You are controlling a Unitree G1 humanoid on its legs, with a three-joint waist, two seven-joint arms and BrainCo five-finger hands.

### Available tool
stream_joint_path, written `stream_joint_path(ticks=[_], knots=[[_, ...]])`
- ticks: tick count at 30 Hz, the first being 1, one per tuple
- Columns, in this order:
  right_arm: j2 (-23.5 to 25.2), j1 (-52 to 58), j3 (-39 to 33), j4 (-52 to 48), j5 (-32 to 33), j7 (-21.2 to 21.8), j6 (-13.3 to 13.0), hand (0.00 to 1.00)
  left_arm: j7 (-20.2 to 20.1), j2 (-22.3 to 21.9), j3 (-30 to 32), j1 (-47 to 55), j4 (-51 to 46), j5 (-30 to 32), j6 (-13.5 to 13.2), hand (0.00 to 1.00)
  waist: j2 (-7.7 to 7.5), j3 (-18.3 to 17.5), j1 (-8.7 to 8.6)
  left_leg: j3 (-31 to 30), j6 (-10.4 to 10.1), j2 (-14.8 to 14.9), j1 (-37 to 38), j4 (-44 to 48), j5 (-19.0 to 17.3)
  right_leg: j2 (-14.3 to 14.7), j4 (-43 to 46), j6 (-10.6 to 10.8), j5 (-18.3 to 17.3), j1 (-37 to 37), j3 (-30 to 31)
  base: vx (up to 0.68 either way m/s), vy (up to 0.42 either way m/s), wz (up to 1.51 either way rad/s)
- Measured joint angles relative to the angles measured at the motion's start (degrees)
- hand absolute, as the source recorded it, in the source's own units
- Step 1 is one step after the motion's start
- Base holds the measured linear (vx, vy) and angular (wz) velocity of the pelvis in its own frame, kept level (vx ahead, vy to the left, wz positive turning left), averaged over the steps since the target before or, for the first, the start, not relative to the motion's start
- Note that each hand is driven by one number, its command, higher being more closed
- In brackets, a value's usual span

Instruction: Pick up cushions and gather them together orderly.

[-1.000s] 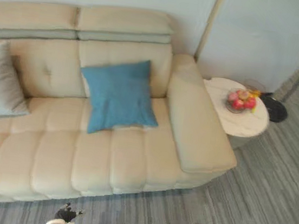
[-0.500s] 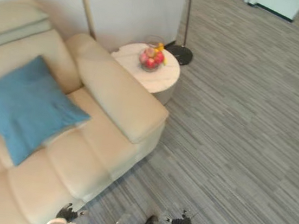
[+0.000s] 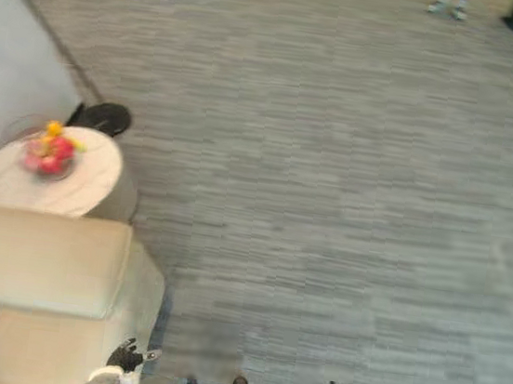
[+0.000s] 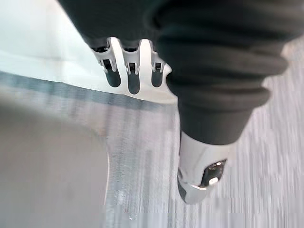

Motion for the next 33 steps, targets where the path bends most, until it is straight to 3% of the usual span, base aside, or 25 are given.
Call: stream_joint_path(ticks=[1, 2, 5, 7, 10, 12, 14, 15, 16, 17, 18, 19, 21, 22, 23, 24, 26, 30, 33], knots=[[0.81, 0.51, 0.08, -1.35, 0.07, 0.04, -0.03, 0.00, -0.05, 0.28, 0.19, 0.20, 0.04, -0.01, 0.17, 0.00, -0.09, -0.54, 0.31, 2.52, 0.32, 0.38, 0.29, -0.14, -1.09, -0.04, 1.09, 0.83, -0.57, -0.07, 1.73, 0.23, 0.244, -1.34], [1.86, 1.32, 0.08, -2.00, 0.67, 0.06, -0.47, 0.00, -0.20, 0.48, 0.50, 0.44, -0.14, 0.04, 0.20, 0.00, -1.54, -1.20, 0.29, 5.48, 0.57, 0.65, 1.12, -0.19, -2.07, -0.37, 3.14, 2.04, -1.37, -1.01, 3.06, 0.24, 0.226, -1.16], [3.93, 1.86, 0.51, -2.90, 1.16, 0.20, -0.44, 0.00, -0.37, 1.19, 1.67, 0.57, -0.75, 0.03, 0.48, 0.00, -3.50, -2.24, 0.80, 13.31, 2.09, 0.71, 3.61, -0.84, -3.67, -1.37, 11.09, 4.25, -5.15, -5.40, 2.61, 0.24, 0.174, -1.14], [4.24, 1.87, 0.34, -3.04, 1.16, 0.40, -0.48, 0.00, -0.36, 1.25, 2.01, 0.66, -0.73, 0.02, 0.60, 0.00, -3.97, -2.46, 1.22, 18.62, 2.19, 0.76, 6.79, -2.85, -3.74, -3.07, 14.73, 5.13, -5.73, -7.70, -2.85, 0.23, 0.089, -1.15], [4.19, 1.55, -0.16, -2.86, 1.04, 0.75, -0.45, 0.00, -0.31, 1.49, 0.54, 0.06, 0.31, -0.02, 0.66, 0.00, -3.77, -2.61, 1.20, 24.52, 2.22, 1.38, 10.41, -5.04, -3.71, -7.18, 12.09, 4.88, -5.59, -8.23, -18.99, 0.25, 0.045, -1.03], [3.51, -0.17, -0.18, -0.96, 1.03, 0.78, -0.45, 0.00, -0.31, 2.29, -3.07, -1.21, 2.58, -0.03, 0.84, 0.00, -3.22, -2.82, 1.21, 24.73, 2.06, 2.01, 10.91, -5.78, -3.35, -6.76, 8.35, 2.64, -3.02, -7.94, -24.45, 0.26, -0.047, -1.15], [2.45, -0.84, -0.28, -0.11, 1.05, 0.73, -0.48, 0.00, -0.33, 2.08, -3.75, -2.04, 3.36, -0.03, 1.23, 0.00, -1.50, -2.56, 1.07, 24.88, 1.86, 3.15, 11.80, -6.13, -3.07, -5.88, 9.35, 4.01, -1.67, -8.26, -24.95, 0.24, -0.071, -1.03], [0.97, -1.77, -0.12, 0.01, 1.19, 0.76, -0.51, 0.00, -0.24, 1.20, -5.17, -2.88, 3.77, -0.05, 1.58, 0.00, 0.59, -0.94, 1.13, 24.99, 1.77, 3.79, 14.61, -7.90, -2.94, -5.94, 15.73, 4.50, -3.74, -11.89, -27.78, 0.27, -0.088, -1.39], [0.25, -3.04, -0.19, -0.81, 1.94, 0.69, -0.55, 0.00, -0.19, 1.60, -7.37, -4.01, 4.45, -0.03, 1.62, 0.00, 2.24, 0.09, 0.31, 24.77, 1.70, 4.39, 17.26, -10.49, -2.98, -5.94, 11.99, 2.94, -5.13, -14.50, -30.82, 0.29, -0.108, -1.50], [0.52, -3.04, -0.24, -1.34, 2.18, 0.67, -0.60, 0.00, -0.21, 2.49, -8.06, -4.90, 5.28, -0.02, 1.62, 0.00, 2.13, 0.09, -0.08, 24.90, 1.56, 4.56, 17.49, -10.54, -3.03, -6.24, 5.74, 1.89, -2.03, -15.91, -32.33, 0.34, -0.133, -0.97], [0.94, -2.94, -0.37, -1.33, 2.23, 0.66, -0.66, 0.00, -0.20, 3.21, -8.05, -5.21, 5.10, -0.02, 1.56, 0.00, 1.12, -0.16, -0.57, 24.94, 0.78, 4.06, 17.84, -10.45, -3.08, -6.89, 1.20, 1.71, 2.29, -16.37, -32.46, 0.30, -0.122, -0.50], [1.17, -3.16, -1.45, -1.22, 2.33, 0.66, -0.85, 0.00, -0.18, 3.70, -7.81, -5.25, 4.81, 0.02, 1.42, 0.00, 0.82, 0.29, -1.32, 24.20, -0.51, 4.71, 19.33, -9.34, -3.44, -6.82, 1.97, -1.79, 6.56, -15.84, -33.07, 0.35, -0.147, -0.33], [1.87, -2.52, -3.89, -0.91, 2.75, 0.57, -0.88, 0.00, -0.29, 3.51, -6.72, -5.28, 4.30, 0.07, 1.25, 0.00, 0.05, 0.29, -1.61, 22.55, -4.42, 6.19, 17.23, -0.44, -0.49, -6.45, 4.08, -3.04, 3.15, -14.13, -32.56, 0.48, -0.221, -0.14], [2.13, -1.71, -4.84, -1.31, 3.45, 0.22, -0.90, 0.00, -0.40, 2.30, -5.50, -4.86, 3.99, 0.08, 1.31, 0.00, -0.11, 0.63, -1.57, 19.86, -1.91, 8.26, 13.67, 11.41, 3.12, -6.25, 3.44, -3.42, 1.56, -10.60, -32.10, 0.50, -0.218, -0.01], [2.05, -1.37, -4.74, -1.29, 3.49, 0.02, -0.85, 0.00, -0.43, 1.10, -4.06, -4.40, 3.24, 0.08, 1.29, 0.00, 0.05, 1.44, -1.48, 18.09, 0.90, 10.38, 10.18, 21.99, 3.40, -5.58, 2.83, -3.64, 0.64, -7.05, -31.41, 0.40, -0.157, -0.07], [2.14, -0.97, -4.54, -1.31, 3.57, -0.04, -0.82, 0.00, -0.59, 0.36, -3.36, -3.64, 2.29, 0.11, 1.40, 0.00, -0.02, 1.74, -1.20, 16.70, 1.75, 11.40, 7.37, 29.38, 2.68, -5.13, 2.39, -4.21, -0.20, -4.21, -30.58, 0.31, -0.105, -0.18], [2.78, -0.71, -4.57, -1.28, 4.72, -0.06, -0.81, 0.00, -0.65, 0.41, -3.10, -2.82, -0.61, 0.07, 1.17, 0.00, -0.94, 2.18, 0.20, 14.21, -0.30, 10.84, 2.26, 33.75, 0.40, -5.16, 1.48, -4.58, -1.91, 1.36, -27.85, 0.43, -0.100, -0.54], [3.81, -0.85, -5.08, -1.46, 6.00, -0.07, -0.87, 0.00, -0.64, -0.14, -3.18, -2.95, -2.90, 0.07, 1.02, 0.00, -1.22, 2.29, 1.60, 13.89, -0.14, 7.05, -7.53, 20.28, -2.33, -6.33, -2.77, -2.68, -3.99, 7.56, -22.28, 0.36, 0.004, -0.68], [3.84, -1.08, -5.04, -1.39, 6.13, -0.34, -0.75, 0.00, -0.61, -0.37, -3.53, -2.71, -3.35, 0.00, 0.08, 0.00, -1.20, 2.24, 2.11, 8.92, -1.89, 1.70, -10.07, 0.58, 1.92, -7.67, -4.05, -0.41, -6.48, 10.19, -17.03, 0.34, 0.120, -0.83]])
